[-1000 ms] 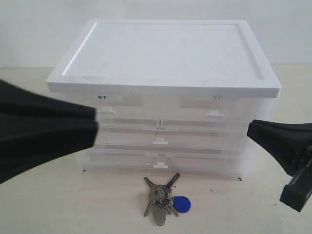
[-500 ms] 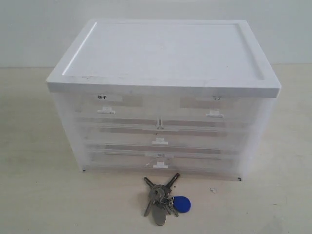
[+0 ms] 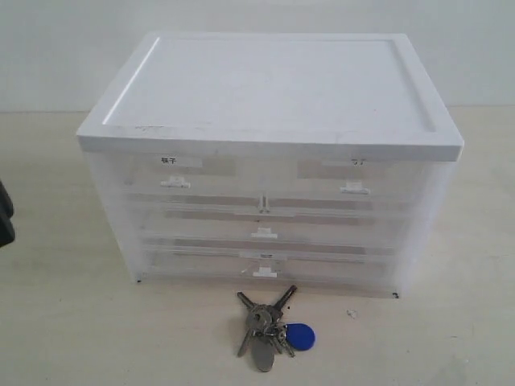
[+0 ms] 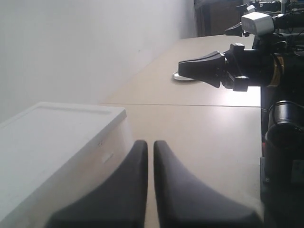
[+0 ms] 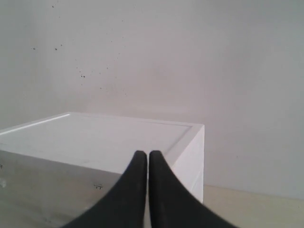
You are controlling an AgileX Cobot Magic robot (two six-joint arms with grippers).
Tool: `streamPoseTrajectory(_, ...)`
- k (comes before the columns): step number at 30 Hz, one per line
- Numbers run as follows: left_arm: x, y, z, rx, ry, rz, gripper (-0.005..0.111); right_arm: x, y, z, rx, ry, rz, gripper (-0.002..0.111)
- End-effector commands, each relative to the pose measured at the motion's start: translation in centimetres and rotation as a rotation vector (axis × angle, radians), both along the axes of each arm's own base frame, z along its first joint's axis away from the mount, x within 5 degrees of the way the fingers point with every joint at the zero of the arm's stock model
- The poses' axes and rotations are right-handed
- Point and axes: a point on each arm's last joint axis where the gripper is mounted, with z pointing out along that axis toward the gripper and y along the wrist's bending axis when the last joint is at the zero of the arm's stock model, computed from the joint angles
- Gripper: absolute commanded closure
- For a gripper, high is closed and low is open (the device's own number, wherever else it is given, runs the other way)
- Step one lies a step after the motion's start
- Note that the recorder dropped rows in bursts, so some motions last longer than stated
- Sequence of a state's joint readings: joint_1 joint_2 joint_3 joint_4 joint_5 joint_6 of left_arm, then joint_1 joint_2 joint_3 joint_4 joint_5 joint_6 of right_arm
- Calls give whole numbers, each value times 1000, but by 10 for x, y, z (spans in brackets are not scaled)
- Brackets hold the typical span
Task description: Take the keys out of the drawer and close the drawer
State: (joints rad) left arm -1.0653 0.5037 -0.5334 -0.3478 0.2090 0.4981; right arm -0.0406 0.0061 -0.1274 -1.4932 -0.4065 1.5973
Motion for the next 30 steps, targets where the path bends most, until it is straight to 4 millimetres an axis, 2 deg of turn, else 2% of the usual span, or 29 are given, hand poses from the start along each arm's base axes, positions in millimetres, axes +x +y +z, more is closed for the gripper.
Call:
streamPoseTrajectory(1, -1, 1, -1, -10, 20, -4, 102, -1, 0, 0, -1, -4, -3, 108)
streamPoseTrajectory(11, -1, 1, -1, -13, 18, -3, 102, -1, 0, 0, 13, 0, 1, 108)
streamPoseTrajectory(16, 0, 0, -7, -5, 18, 4, 102, -1, 0, 0, 13, 0, 4, 108)
streamPoseTrajectory(20, 8, 5, -27, 28, -63, 93, 102, -1, 1, 0, 10, -1, 15, 108)
streamPoseTrajectory(22, 13, 12, -40, 25, -49, 166, 102, -1, 2, 0, 9, -1, 20, 108)
streamPoseTrajectory(26, 19, 33, -60, -134, 80, 368, 102, -1, 2, 0, 9, -1, 22, 108)
streamPoseTrajectory(30, 18, 55, -78, -288, 28, 544, 102, -1, 2, 0, 9, -1, 22, 108)
